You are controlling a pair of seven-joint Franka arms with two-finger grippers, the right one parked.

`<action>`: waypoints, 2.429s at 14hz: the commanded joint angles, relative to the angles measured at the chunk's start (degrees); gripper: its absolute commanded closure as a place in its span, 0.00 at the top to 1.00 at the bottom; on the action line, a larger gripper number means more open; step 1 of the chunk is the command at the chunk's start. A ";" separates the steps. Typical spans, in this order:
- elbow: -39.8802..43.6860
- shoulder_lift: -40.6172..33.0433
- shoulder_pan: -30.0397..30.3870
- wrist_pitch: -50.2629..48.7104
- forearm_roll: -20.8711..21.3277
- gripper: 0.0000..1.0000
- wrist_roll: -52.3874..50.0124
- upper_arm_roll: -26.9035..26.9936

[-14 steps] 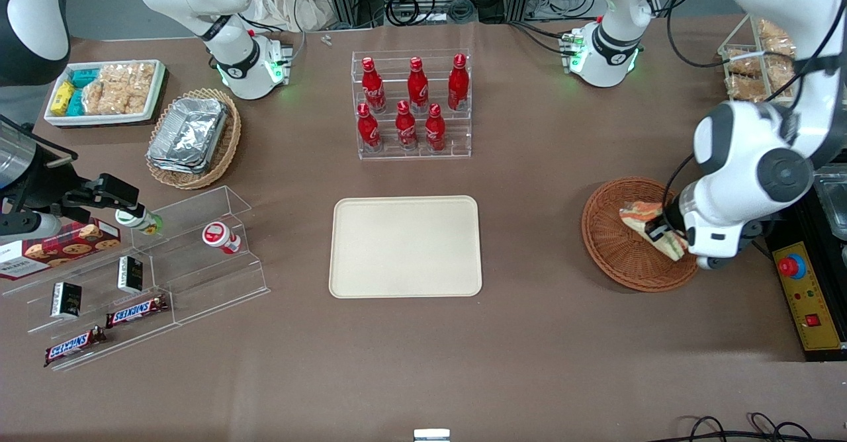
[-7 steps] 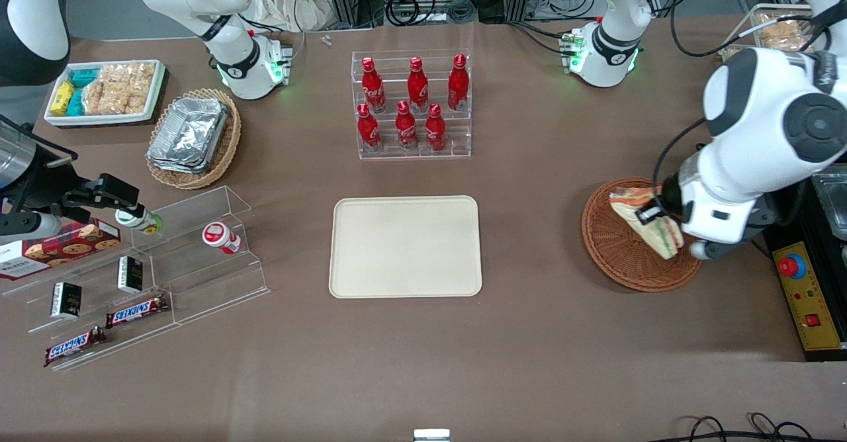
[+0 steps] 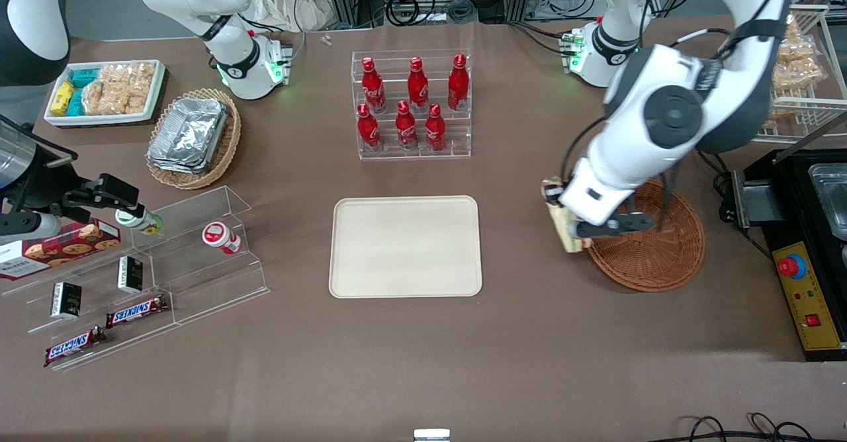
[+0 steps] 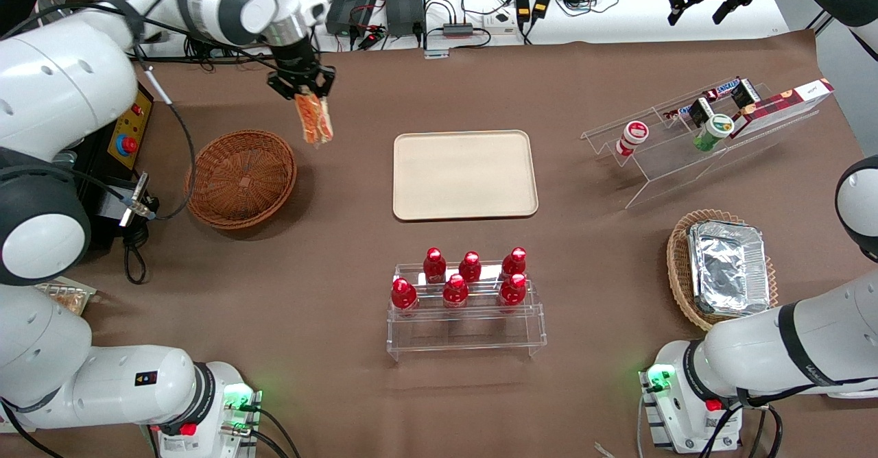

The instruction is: Place sandwich from basket to tray

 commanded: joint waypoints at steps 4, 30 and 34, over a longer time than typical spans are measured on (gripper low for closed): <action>3.47 9.80 -9.36 6.99 4.66 0.29 0.85 -0.10; -2.66 7.74 -3.34 10.11 11.02 0.99 -2.61 -1.77; -2.41 0.52 3.43 -0.19 8.88 0.99 6.10 -1.77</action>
